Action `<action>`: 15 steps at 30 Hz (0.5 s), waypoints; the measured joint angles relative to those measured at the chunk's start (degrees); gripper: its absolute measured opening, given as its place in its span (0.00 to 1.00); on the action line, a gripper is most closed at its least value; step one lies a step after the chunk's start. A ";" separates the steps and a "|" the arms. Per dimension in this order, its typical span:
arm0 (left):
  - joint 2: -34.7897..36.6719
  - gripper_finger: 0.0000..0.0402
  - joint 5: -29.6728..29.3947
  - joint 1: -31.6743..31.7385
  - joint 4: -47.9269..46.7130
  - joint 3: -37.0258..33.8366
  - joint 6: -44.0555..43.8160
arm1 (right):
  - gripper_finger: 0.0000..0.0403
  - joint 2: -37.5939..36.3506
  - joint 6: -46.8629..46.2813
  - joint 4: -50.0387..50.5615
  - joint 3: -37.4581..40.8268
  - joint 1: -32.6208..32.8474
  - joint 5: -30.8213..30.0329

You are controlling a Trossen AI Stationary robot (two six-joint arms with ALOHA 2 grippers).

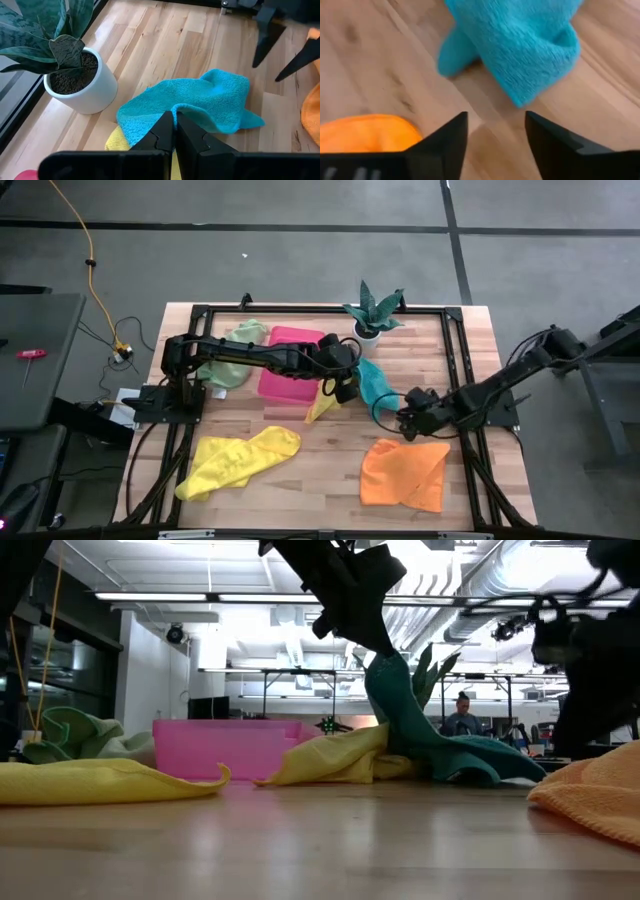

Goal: Fold microfiber towels
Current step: Fold the blue microfiber cloth

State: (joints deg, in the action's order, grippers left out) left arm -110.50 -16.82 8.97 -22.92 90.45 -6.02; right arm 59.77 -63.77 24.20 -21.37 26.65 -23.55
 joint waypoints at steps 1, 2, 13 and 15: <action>-0.02 0.00 -0.01 0.00 0.00 0.00 0.00 | 0.51 1.57 0.01 0.11 0.03 -0.02 -0.23; -0.02 0.00 -0.02 0.00 0.00 0.00 0.00 | 0.52 3.16 0.14 0.13 0.03 -0.02 -0.72; -0.02 0.00 -0.08 0.00 0.00 0.00 0.01 | 0.51 17.97 0.81 -2.04 -3.08 0.05 -7.99; -0.02 0.00 -0.11 0.00 0.01 0.00 0.00 | 0.50 20.00 0.88 -0.74 -4.56 0.03 -9.73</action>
State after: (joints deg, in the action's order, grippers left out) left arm -110.52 -16.94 8.97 -22.91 90.45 -6.02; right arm 79.77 -62.89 23.46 -25.93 26.68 -33.28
